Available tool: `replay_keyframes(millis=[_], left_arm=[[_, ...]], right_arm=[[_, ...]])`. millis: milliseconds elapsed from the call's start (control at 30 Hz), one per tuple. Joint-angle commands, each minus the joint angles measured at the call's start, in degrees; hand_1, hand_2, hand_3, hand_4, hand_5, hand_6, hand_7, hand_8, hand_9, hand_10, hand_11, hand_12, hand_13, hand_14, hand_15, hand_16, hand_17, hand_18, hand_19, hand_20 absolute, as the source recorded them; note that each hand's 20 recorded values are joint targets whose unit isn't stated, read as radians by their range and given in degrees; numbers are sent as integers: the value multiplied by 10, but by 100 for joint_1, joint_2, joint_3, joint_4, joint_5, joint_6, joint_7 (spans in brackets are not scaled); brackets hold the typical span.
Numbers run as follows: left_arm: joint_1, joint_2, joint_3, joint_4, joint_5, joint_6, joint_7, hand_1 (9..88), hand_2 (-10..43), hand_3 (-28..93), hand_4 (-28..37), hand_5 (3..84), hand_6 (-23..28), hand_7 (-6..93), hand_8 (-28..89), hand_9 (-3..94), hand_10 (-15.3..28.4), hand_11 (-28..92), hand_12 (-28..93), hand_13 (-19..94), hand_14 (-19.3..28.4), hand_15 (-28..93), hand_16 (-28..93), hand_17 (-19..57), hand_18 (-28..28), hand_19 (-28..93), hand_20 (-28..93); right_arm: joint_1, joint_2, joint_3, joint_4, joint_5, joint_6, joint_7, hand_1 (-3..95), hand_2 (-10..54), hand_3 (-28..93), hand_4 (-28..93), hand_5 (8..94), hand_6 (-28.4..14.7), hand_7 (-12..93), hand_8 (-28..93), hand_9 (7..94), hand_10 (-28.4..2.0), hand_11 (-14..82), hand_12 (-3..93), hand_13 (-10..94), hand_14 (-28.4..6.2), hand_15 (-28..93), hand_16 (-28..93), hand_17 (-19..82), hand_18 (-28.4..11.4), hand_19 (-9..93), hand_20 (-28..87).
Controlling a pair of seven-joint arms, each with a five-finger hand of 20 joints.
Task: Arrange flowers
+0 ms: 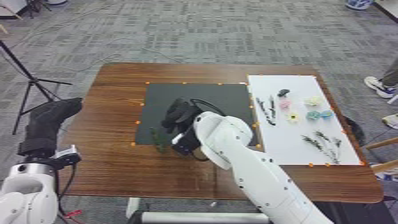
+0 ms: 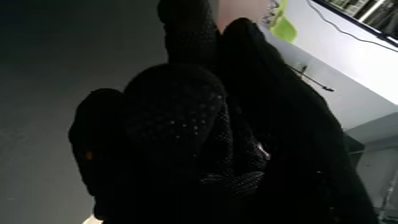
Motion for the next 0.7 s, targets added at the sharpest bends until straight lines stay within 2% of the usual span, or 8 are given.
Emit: replay_keyframes(millis=[33,67,100,133,267,400,567,700], left_arm=[[69,-31,-46,-70,-23,-70,-14,207,2,728,-236,547,24,182,-72,512,136,193,128,401,164,176,-2,84,109,81,178],[60,-31,-39,-66,-21,-76,-13,208,2,728,-236,547,24,182,-72,512,136,193,128,401,164,176,-2,84,109,80,178],[62,-30,-41,-68,-23,-70,-18,207,2,728,-236,547,24,181,-72,512,136,193,127,400,164,176,-2,84,109,80,178],[93,-43,-62,-87,-24,-60,-12,208,2,727,-236,547,24,181,-72,512,136,193,127,401,164,176,-2,84,109,80,178],[104,-38,-79,-90,-27,-80,-22,208,1,727,-235,546,24,183,-71,511,136,193,128,400,164,177,-2,84,110,80,178],[62,-34,-45,-73,-7,-146,-16,208,1,726,-234,546,24,183,-72,511,136,194,128,400,164,177,-2,83,110,80,179],[78,-34,-65,-83,-6,-189,1,208,1,724,-234,545,24,181,-72,511,136,193,127,400,166,177,-1,81,111,81,179],[127,-52,-97,-105,-33,-138,7,208,1,724,-234,545,23,180,-72,511,136,194,127,400,166,179,-1,79,112,79,178]], right_arm=[[-14,376,251,-593,633,-255,-454,463,23,531,-126,682,-40,315,20,847,-130,124,115,936,-41,526,310,621,-169,932,516],[-81,436,313,-696,833,-357,-544,411,51,545,-121,686,-33,282,-73,821,-138,123,122,918,-51,501,339,584,-186,932,514],[-119,490,310,-801,994,-357,-495,386,64,543,-116,686,-31,266,-96,789,-146,118,125,888,-64,494,344,542,-199,930,492],[-173,533,323,-902,1145,-418,-468,366,73,535,-113,686,-31,247,-99,752,-157,110,126,845,-90,485,334,483,-219,909,463],[-320,573,445,-1159,1929,-934,-243,319,96,504,-106,660,-49,147,-86,658,-179,83,115,745,-151,482,298,393,-250,856,440],[-355,536,594,-1195,2227,-1934,-419,236,124,470,-104,592,-78,79,-74,553,-189,62,99,644,-203,484,266,319,-268,793,441],[-331,625,612,-1320,1386,-2990,-795,192,154,422,-115,552,-84,57,-72,511,-178,55,87,604,-226,494,260,291,-274,771,456],[-358,548,687,-1196,1931,-3340,-332,180,166,407,-116,541,-91,46,-71,510,-175,55,80,643,-218,521,262,312,-281,793,475]])
